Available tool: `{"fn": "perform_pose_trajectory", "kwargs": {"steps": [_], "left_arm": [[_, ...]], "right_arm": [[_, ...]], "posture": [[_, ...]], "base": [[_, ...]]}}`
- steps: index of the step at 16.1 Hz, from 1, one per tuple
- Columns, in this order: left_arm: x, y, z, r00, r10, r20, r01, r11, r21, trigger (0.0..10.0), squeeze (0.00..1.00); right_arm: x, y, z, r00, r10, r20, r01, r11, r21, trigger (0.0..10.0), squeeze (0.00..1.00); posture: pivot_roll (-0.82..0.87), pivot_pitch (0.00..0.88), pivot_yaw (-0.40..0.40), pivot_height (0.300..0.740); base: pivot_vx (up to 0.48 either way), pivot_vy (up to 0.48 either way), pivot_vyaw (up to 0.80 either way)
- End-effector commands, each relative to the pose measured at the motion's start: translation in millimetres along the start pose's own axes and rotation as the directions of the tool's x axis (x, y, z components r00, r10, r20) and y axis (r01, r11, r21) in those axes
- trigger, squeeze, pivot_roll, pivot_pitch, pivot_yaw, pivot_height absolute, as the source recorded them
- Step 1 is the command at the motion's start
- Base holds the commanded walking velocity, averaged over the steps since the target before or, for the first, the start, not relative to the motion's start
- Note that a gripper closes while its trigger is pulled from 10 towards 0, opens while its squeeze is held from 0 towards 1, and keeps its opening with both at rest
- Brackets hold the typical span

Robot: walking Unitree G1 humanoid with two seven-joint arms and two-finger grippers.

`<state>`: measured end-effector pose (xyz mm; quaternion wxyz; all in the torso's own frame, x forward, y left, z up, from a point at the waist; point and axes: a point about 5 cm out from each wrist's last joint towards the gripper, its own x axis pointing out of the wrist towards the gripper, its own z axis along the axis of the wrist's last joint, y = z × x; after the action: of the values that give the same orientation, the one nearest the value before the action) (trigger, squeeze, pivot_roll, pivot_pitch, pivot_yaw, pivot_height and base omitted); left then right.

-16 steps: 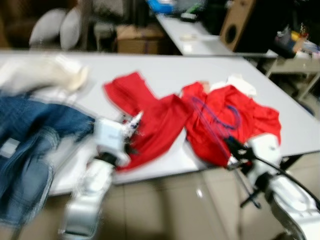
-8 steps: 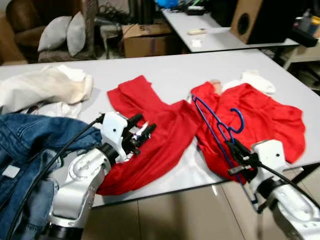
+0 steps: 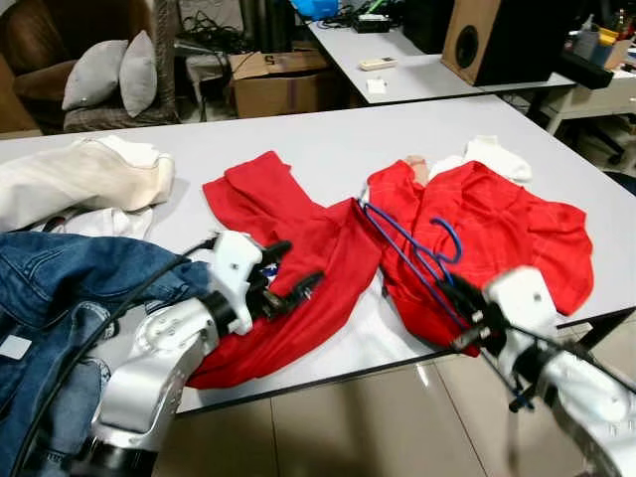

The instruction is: Hang hanger

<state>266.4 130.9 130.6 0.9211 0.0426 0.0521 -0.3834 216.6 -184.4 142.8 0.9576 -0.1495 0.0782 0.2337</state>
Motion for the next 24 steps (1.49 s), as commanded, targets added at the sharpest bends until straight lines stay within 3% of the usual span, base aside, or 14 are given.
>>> {"fn": "perform_pose_trajectory", "kwargs": {"steps": [1, 3, 4, 6, 8, 10, 12, 15, 16, 19, 20, 21, 22, 24], "left_arm": [[1.7, 8.1, -1.6, 0.999, 0.038, -0.038, -0.036, 0.998, 0.060, 10.0, 1.00], [1.1, 11.8, 0.0, 0.999, 0.036, -0.032, -0.035, 0.998, 0.055, 10.0, 0.99], [-1.6, 12.0, -0.3, 0.999, 0.014, -0.035, -0.012, 0.999, 0.051, 10.0, 0.00], [-9.7, 15.5, 4.8, 0.994, -0.085, -0.067, 0.089, 0.995, 0.055, 10.0, 0.00], [-20.8, 22.5, 26.5, 0.986, -0.165, 0.017, 0.166, 0.986, -0.016, 10.0, 0.00], [-24.1, 23.4, 29.6, 0.982, -0.188, 0.022, 0.188, 0.982, -0.014, 10.0, 0.00], [-37.4, 22.1, 20.6, 0.919, -0.330, -0.216, 0.342, 0.939, 0.023, 10.0, 0.00], [-29.0, 30.5, -15.8, 0.868, -0.210, -0.450, 0.285, 0.953, 0.105, 10.0, 0.00], [-25.7, 32.3, -20.5, 0.861, -0.182, -0.475, 0.270, 0.955, 0.124, 10.0, 0.00], [3.4, 43.0, -31.4, 0.864, -0.021, -0.503, 0.187, 0.941, 0.283, 10.0, 0.00], [26.5, 42.8, -24.6, 0.901, 0.026, -0.433, 0.139, 0.929, 0.344, 10.0, 0.00], [45.7, 45.6, -11.3, 0.937, 0.099, -0.335, 0.056, 0.904, 0.424, 10.0, 0.00], [57.2, 46.1, 0.4, 0.959, 0.124, -0.255, 0.002, 0.897, 0.441, 10.0, 0.00], [67.4, 46.7, 22.9, 0.989, 0.106, -0.106, -0.057, 0.919, 0.389, 10.0, 0.00]], "right_arm": [[0.4, 1.0, -3.0, 0.999, 0.031, -0.029, -0.031, 0.999, -0.013, 10.0, 0.00], [0.7, 2.0, -0.8, 0.998, 0.051, -0.022, -0.051, 0.998, -0.024, 10.0, 0.00], [-0.3, 4.4, -0.1, 0.997, 0.078, -0.019, -0.079, 0.997, -0.026, 10.0, 0.00], [-7.7, 9.8, 12.8, 0.957, 0.288, -0.006, -0.288, 0.956, -0.059, 10.0, 0.00], [-14.7, 5.7, 21.6, 0.892, 0.446, -0.073, -0.452, 0.884, -0.119, 10.0, 0.00], [-15.6, 2.9, 22.5, 0.881, 0.463, -0.094, -0.472, 0.871, -0.136, 10.0, 0.00], [-24.6, -17.6, 37.5, 0.816, 0.542, -0.201, -0.575, 0.798, -0.181, 10.0, 0.00], [-16.3, -16.6, 29.1, 0.759, 0.580, -0.296, -0.641, 0.746, -0.180, 10.0, 0.00], [-11.1, -15.7, 26.5, 0.767, 0.570, -0.294, -0.631, 0.754, -0.185, 10.0, 0.00], [23.3, -30.0, 24.2, 0.899, 0.366, -0.242, -0.423, 0.869, -0.256, 10.0, 0.00], [35.1, -43.6, 24.6, 0.945, 0.234, -0.229, -0.294, 0.914, -0.280, 10.0, 0.00], [41.7, -52.9, 22.3, 0.960, 0.147, -0.240, -0.222, 0.920, -0.323, 10.0, 0.00], [46.9, -57.6, 21.6, 0.968, 0.101, -0.231, -0.177, 0.925, -0.338, 10.0, 0.00], [59.6, -57.9, 23.2, 0.985, 0.066, -0.161, -0.110, 0.953, -0.283, 10.0, 0.00]], "posture": [[-0.07, 0.000, 0.031, 0.740], [-0.08, 0.000, 0.037, 0.740], [-0.08, 0.000, 0.041, 0.740], [-0.08, 0.000, 0.045, 0.740], [-0.07, 0.000, 0.036, 0.740], [-0.06, 0.000, 0.031, 0.740], [-0.05, 0.000, 0.021, 0.740], [-0.06, 0.000, 0.028, 0.740], [-0.06, 0.000, 0.028, 0.740], [-0.07, 0.000, 0.039, 0.740], [-0.07, 0.000, 0.043, 0.740], [-0.08, 0.000, 0.046, 0.740], [-0.09, 0.000, 0.055, 0.740], [-0.10, 0.000, 0.069, 0.740]], "base": [[0.000, 0.000, 0.00], [0.000, 0.000, 0.00], [0.000, 0.000, 0.00], [0.000, 0.000, 0.00], [0.000, 0.000, 0.00], [0.000, 0.000, 0.00], [0.000, 0.000, 0.00], [0.000, 0.000, 0.00], [0.000, 0.000, 0.00], [0.000, 0.000, 0.00], [0.000, 0.000, 0.00], [0.000, 0.000, 0.00], [0.000, 0.000, 0.00], [0.000, 0.000, 0.00]]}}
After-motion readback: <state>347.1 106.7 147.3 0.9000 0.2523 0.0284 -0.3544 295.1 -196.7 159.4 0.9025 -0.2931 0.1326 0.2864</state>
